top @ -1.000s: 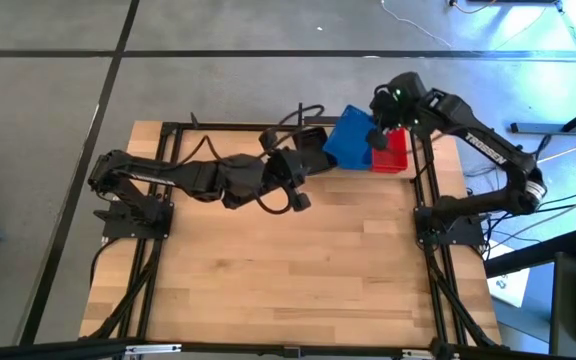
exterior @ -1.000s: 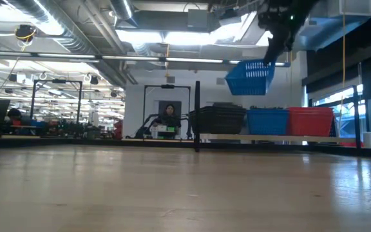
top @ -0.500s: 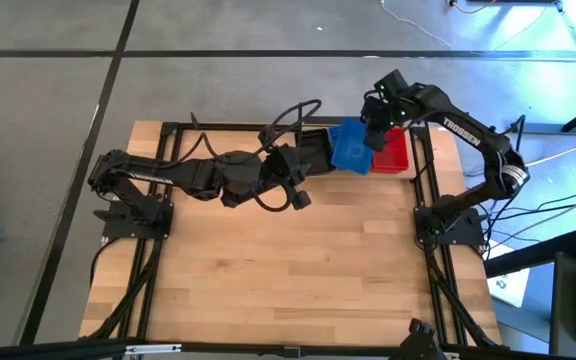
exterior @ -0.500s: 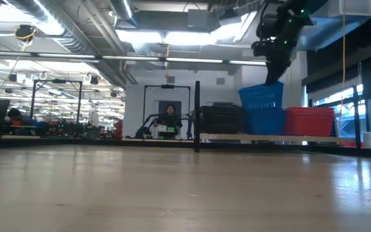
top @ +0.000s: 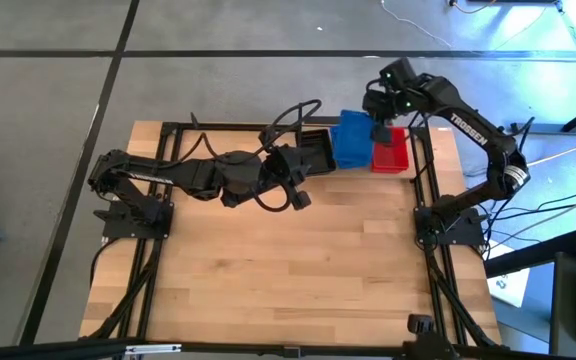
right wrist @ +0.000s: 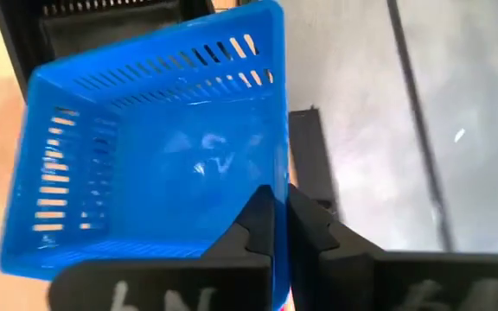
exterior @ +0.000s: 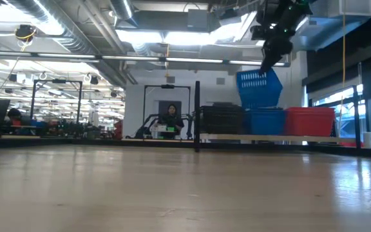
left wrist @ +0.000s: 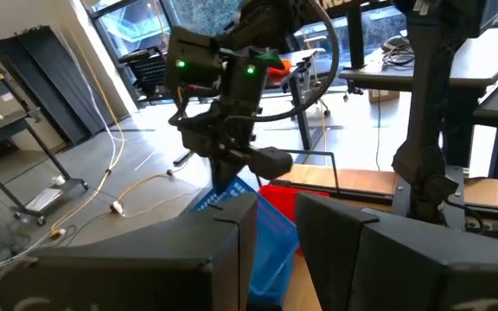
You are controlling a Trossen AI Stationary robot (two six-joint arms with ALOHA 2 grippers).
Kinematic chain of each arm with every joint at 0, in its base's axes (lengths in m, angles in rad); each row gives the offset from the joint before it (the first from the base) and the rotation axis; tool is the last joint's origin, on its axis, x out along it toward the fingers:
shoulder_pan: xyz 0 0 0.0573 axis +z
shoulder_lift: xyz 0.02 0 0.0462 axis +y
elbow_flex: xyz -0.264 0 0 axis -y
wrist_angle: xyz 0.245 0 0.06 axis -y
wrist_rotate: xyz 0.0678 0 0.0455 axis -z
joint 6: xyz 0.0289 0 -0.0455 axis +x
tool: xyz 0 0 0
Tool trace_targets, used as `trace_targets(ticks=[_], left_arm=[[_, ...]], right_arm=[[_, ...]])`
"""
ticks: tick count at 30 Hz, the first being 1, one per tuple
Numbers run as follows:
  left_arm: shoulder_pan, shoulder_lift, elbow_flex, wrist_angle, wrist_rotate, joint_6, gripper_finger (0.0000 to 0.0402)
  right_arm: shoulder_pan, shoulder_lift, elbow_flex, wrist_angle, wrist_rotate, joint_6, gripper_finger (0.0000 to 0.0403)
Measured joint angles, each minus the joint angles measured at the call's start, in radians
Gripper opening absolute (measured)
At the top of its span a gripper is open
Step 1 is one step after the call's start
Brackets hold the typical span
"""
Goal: Stack baskets on shelf by color
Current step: Stack the blue bin on top of the other stacked blue bin on the shelf
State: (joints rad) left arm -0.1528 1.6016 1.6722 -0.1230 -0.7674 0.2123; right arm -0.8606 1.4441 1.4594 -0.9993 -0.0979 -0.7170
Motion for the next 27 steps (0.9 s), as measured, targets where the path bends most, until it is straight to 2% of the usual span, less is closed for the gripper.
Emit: trace_targets(ticks=[7,16,27], left_arm=[[-0.002,0.0,0.0,0.0,0.037,-0.002,0.0075],[-0.009,0.0,0.0,0.0,0.037,-0.003,0.0075],[-0.021,0.0,0.0,0.0,0.038,-0.001,0.0075]], right_arm=[[-0.015,0.005,-0.001,0.002,0.0,-0.204,0.0004],[-0.014,0.058,-0.008,-0.013,-0.01,-0.208,0.0007],[-0.014,0.093,-0.009,-0.015,-0.009,-0.129,0.0051]])
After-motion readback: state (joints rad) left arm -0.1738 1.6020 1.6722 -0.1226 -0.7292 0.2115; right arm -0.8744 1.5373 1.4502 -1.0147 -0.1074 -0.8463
